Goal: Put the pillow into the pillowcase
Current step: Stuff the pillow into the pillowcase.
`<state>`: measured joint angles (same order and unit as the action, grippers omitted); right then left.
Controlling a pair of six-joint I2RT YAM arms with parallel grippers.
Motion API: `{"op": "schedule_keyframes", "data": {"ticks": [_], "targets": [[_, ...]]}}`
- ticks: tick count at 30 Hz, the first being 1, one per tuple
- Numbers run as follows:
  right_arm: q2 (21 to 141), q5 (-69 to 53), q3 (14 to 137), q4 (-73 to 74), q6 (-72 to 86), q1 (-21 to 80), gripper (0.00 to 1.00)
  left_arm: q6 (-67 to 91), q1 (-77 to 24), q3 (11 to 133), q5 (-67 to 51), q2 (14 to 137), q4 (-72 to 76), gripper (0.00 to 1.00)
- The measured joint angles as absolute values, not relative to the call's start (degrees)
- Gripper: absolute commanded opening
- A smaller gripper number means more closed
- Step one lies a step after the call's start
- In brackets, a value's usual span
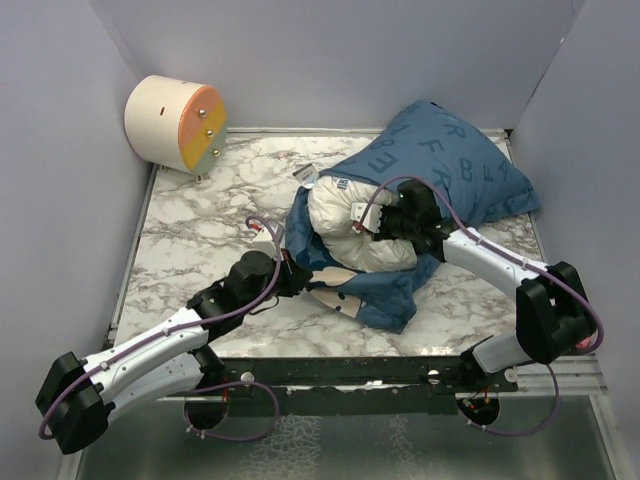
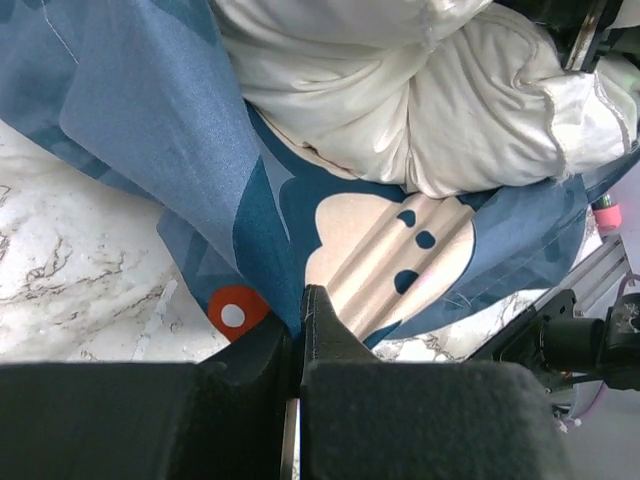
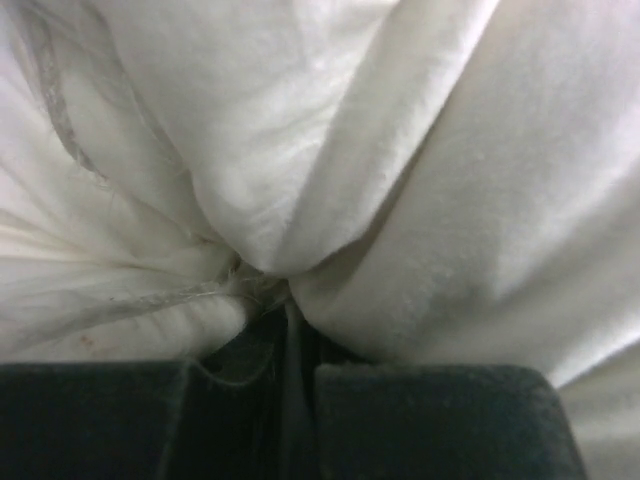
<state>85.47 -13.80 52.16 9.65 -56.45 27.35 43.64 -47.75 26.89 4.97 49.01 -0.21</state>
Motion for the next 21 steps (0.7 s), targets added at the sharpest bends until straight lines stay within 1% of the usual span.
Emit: {"op": "schedule_keyframes", "data": {"ticks": [1,2,3,6,7,8,12,15,18,21], "targets": [[85.52,-14.52,52.53,10.37,-56.40,27.35,0.02,43.48,-47.75,26.89,4.95,48.23,-0.84,0.08],[85.54,-15.79,53.04,11.49,-56.36,27.35,0.03,43.46,-47.75,26.85,4.89,47.72,-1.28,0.18],[85.52,-17.17,53.47,12.69,-56.27,27.35,0.03,43.48,-47.75,26.68,4.51,47.33,-1.37,0.26],[85.12,-23.11,53.98,18.37,-55.92,27.31,0.03,43.79,-47.81,26.24,1.50,45.60,-1.54,0.43],[85.32,-24.18,53.74,19.90,-55.79,27.18,0.03,43.97,-47.86,26.24,1.32,45.50,-1.52,0.47],[85.32,-25.56,53.39,21.56,-55.66,26.89,0.03,43.72,-47.92,26.24,-0.08,45.25,-1.15,0.49],[84.33,-29.36,52.77,25.12,-54.28,26.20,0.03,43.88,-48.03,27.88,-1.54,45.28,-1.96,0.50],[83.90,-31.38,52.34,25.54,-52.97,26.13,0.03,44.45,-48.05,30.26,-2.72,46.30,-0.10,0.46],[83.88,-32.97,51.55,25.30,-51.40,26.13,0.03,46.26,-49.74,30.96,-2.96,50.72,6.00,0.45],[83.88,-33.82,51.37,25.30,-49.95,26.13,0.03,49.28,-55.33,30.46,1.21,58.72,12.21,0.42]]}}
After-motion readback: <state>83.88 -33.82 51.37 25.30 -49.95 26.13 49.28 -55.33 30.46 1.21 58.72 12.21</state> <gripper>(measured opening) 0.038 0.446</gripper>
